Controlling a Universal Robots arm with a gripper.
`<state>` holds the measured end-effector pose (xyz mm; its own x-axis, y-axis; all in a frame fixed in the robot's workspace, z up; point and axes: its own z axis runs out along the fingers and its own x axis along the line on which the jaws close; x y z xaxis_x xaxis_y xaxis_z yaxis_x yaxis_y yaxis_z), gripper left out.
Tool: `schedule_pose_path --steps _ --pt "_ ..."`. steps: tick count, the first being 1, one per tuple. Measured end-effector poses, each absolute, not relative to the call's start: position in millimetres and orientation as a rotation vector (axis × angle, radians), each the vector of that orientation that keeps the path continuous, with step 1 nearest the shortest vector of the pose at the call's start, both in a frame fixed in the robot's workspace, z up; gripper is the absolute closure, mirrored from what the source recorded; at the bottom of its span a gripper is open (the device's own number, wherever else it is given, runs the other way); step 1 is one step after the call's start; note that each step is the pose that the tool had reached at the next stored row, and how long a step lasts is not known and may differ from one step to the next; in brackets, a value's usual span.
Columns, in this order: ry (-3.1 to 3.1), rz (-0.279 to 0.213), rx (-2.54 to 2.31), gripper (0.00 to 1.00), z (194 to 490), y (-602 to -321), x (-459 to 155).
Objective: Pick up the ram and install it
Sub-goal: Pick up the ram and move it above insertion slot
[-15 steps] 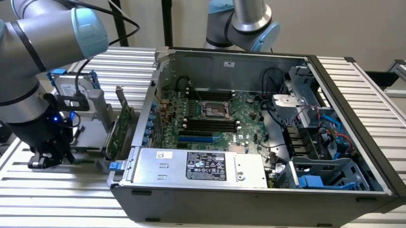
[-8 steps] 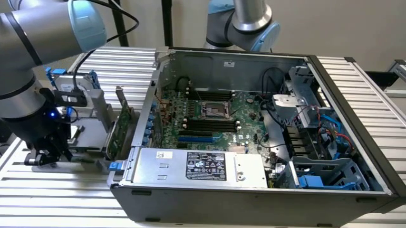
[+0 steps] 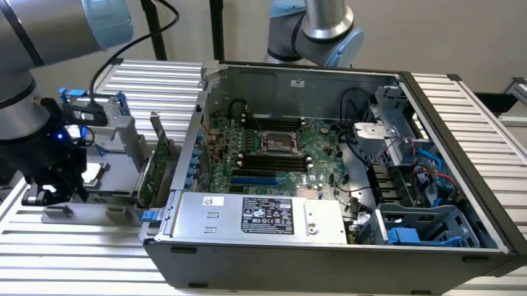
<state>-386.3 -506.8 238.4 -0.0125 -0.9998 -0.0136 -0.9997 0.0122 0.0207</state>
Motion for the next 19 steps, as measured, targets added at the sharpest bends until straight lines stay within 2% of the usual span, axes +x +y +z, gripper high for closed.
schedule_pose_path --steps 19 --pt "-2.232 -0.042 2.207 1.00 322.1 -506.8 -355.3"
